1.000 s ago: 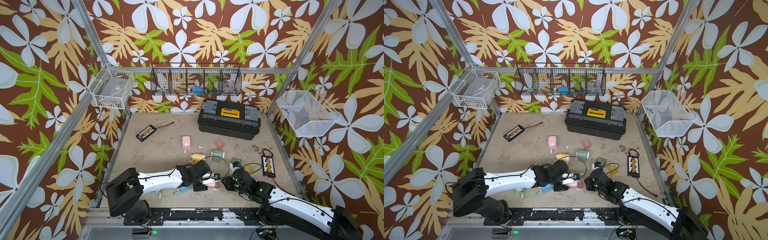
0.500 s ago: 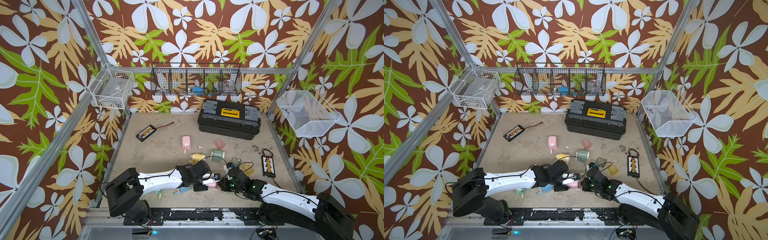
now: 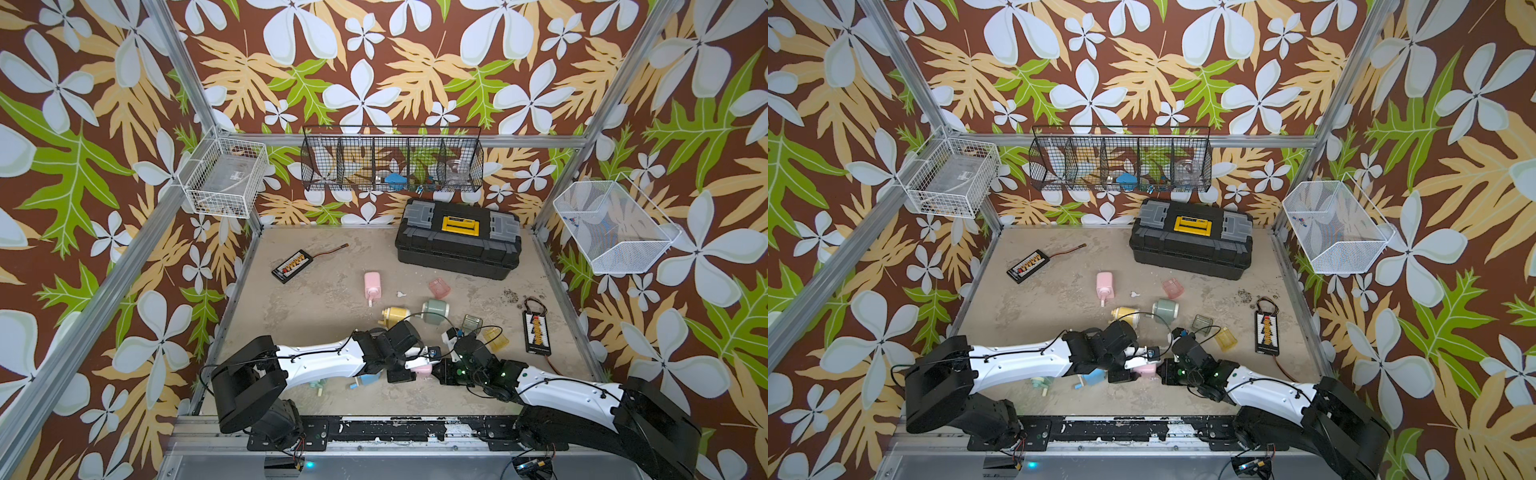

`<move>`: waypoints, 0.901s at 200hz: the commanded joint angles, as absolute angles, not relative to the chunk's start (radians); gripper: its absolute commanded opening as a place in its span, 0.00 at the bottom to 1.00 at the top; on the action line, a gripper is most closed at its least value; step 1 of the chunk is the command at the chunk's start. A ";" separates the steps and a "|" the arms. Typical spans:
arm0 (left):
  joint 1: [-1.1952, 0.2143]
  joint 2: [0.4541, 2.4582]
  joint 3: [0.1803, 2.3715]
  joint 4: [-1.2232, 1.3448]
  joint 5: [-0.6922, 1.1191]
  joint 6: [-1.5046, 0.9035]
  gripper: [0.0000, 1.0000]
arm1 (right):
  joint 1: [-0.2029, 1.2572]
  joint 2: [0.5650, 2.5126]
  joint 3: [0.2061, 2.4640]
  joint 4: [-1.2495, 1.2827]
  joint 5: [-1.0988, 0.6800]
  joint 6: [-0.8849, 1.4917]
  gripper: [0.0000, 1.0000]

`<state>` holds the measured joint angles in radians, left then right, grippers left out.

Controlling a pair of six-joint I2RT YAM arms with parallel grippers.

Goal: Put the tray back into the pencil sharpener
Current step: Close the container of the pencil sharpener, then place the pencil sharpener at the center of the board.

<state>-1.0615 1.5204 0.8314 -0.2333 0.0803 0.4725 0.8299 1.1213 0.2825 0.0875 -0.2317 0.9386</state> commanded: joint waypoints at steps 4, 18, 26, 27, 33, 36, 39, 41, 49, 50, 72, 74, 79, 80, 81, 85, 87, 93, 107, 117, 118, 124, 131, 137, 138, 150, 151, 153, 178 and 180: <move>-1.062 1.528 0.827 -0.273 0.081 0.465 0.33 | 0.831 1.086 0.291 0.119 -0.232 0.943 0.16; -1.062 1.519 0.829 -0.273 0.081 0.456 0.29 | 0.832 1.034 0.301 0.036 -0.167 0.941 0.20; -1.062 1.512 0.831 -0.274 0.085 0.447 0.27 | 0.832 0.995 0.307 -0.014 -0.130 0.938 0.21; -1.062 1.512 0.831 -0.274 0.086 0.446 0.26 | 0.832 0.988 0.309 -0.021 -0.126 0.939 0.21; -1.062 1.503 0.834 -0.275 0.092 0.439 0.24 | 0.833 0.955 0.315 -0.063 -0.096 0.936 0.21; -1.063 1.498 0.834 -0.275 0.095 0.433 0.23 | 0.833 0.937 0.318 -0.083 -0.083 0.935 0.22; -1.063 1.493 0.834 -0.276 0.097 0.428 0.23 | 0.832 0.921 0.321 -0.105 -0.070 0.933 0.22; -1.063 1.489 0.834 -0.276 0.099 0.427 0.23 | 0.832 0.910 0.323 -0.118 -0.062 0.932 0.22; -1.062 1.473 0.834 -0.272 0.109 0.411 0.21 | 0.832 0.866 0.331 -0.174 -0.026 0.930 0.22; -1.062 1.469 0.834 -0.272 0.111 0.409 0.20 | 0.832 0.861 0.332 -0.180 -0.021 0.931 0.22; -1.062 1.415 0.830 -0.257 0.135 0.357 0.16 | 0.832 0.760 0.355 -0.293 0.049 0.932 0.22; -1.062 1.412 0.829 -0.256 0.137 0.352 0.16 | 0.832 0.753 0.356 -0.301 0.054 0.931 0.22; -1.063 1.402 0.828 -0.254 0.139 0.340 0.14 | 0.832 0.736 0.360 -0.317 0.063 0.931 0.22; -1.062 1.400 0.828 -0.254 0.139 0.337 0.13 | 0.832 0.733 0.362 -0.321 0.065 0.931 0.22; -1.063 1.398 0.828 -0.254 0.140 0.335 0.13 | 0.832 0.731 0.363 -0.324 0.067 0.932 0.22; -1.062 1.392 0.828 -0.255 0.140 0.328 0.12 | 0.833 0.720 0.368 -0.336 0.074 0.933 0.22; -1.062 1.388 0.828 -0.255 0.140 0.323 0.11 | 0.832 0.714 0.370 -0.341 0.078 0.933 0.22; -1.063 1.380 0.828 -0.255 0.138 0.311 0.09 | 0.831 0.701 0.377 -0.354 0.085 0.932 0.22; -1.063 1.362 0.833 -0.265 0.124 0.276 0.00 | 0.831 0.674 0.396 -0.381 0.104 0.928 0.22; -1.060 1.351 0.844 -0.281 0.098 0.239 0.00 | 0.832 0.661 0.409 -0.396 0.115 0.924 0.22; -1.060 1.349 0.845 -0.284 0.095 0.236 0.00 | 0.833 0.659 0.411 -0.398 0.116 0.924 0.22; -1.060 1.342 0.854 -0.299 0.079 0.215 0.00 | 0.832 0.649 0.419 -0.406 0.123 0.922 0.22; -1.059 1.333 0.866 -0.314 0.048 0.179 0.00 | 0.832 0.638 0.426 -0.416 0.133 0.921 0.22; -1.059 1.325 0.877 -0.326 0.005 0.143 0.00 | 0.832 0.630 0.431 -0.421 0.138 0.920 0.22; -1.059 1.324 0.879 -0.331 0.000 0.141 0.00 | 0.832 0.628 0.431 -0.422 0.139 0.920 0.22; -1.054 1.305 0.904 -0.370 -0.056 0.081 0.00 | 0.833 0.613 0.437 -0.427 0.147 0.919 0.22; -1.053 1.302 0.907 -0.373 -0.061 0.075 0.00 | 0.832 0.612 0.438 -0.428 0.147 0.919 0.22; -1.053 1.297 0.911 -0.379 -0.073 0.063 0.00 | 0.832 0.610 0.438 -0.428 0.148 0.918 0.22; -1.042 1.239 0.941 -0.435 -0.196 -0.045 0.00 | 0.833 0.597 0.437 -0.423 0.150 0.916 0.23; -1.041 1.234 0.942 -0.437 -0.203 -0.054 0.00 | 0.832 0.597 0.436 -0.422 0.150 0.916 0.23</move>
